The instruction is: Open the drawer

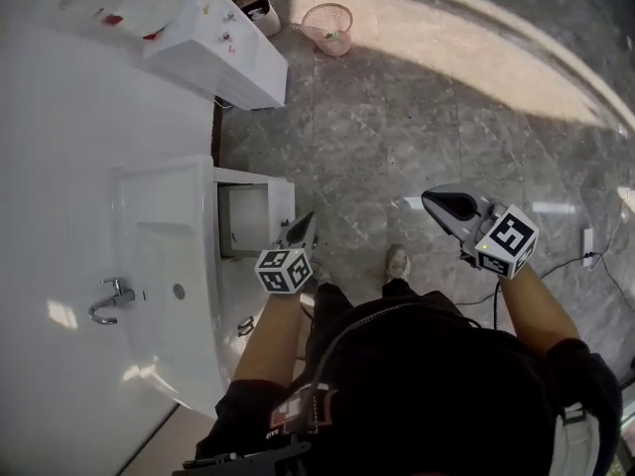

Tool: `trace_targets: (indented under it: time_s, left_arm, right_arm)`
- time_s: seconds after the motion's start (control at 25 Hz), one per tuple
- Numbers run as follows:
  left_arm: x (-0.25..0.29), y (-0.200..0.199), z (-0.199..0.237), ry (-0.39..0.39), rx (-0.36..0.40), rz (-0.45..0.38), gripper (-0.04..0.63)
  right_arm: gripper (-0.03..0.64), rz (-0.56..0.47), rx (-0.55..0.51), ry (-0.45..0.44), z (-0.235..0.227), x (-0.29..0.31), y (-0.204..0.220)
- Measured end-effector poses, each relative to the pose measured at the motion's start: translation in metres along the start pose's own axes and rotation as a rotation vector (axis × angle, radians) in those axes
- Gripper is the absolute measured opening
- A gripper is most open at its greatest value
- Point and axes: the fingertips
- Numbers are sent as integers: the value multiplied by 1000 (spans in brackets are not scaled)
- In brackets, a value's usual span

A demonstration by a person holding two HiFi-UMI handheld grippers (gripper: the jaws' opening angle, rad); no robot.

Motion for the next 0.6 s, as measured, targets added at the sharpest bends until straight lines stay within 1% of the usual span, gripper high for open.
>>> trace_targets:
  time_s: [0.08, 0.2, 0.48, 0.6]
  left_arm:
    - [-27, -18, -1, 21, -44, -66, 0]
    - [-67, -36, 12, 4, -119, -148, 0]
    - [-160, -62, 66, -114, -249, -308, 0]
    - [-202, -70, 91, -177, -278, -383, 0]
  right_arm:
    - [2, 15, -20, -41, 1, 9, -12]
    - [2, 34, -43, -104, 6, 30, -28]
    - [0, 61, -61, -236, 22, 94, -64]
    - [2, 74, -87, -296, 34, 127, -81]
Point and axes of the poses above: the fingertips, and each gripper's own axes: x forward along the fingers, z to its left, y out of its underside, and after that the axes turned 14 degrees about -y, right-handed
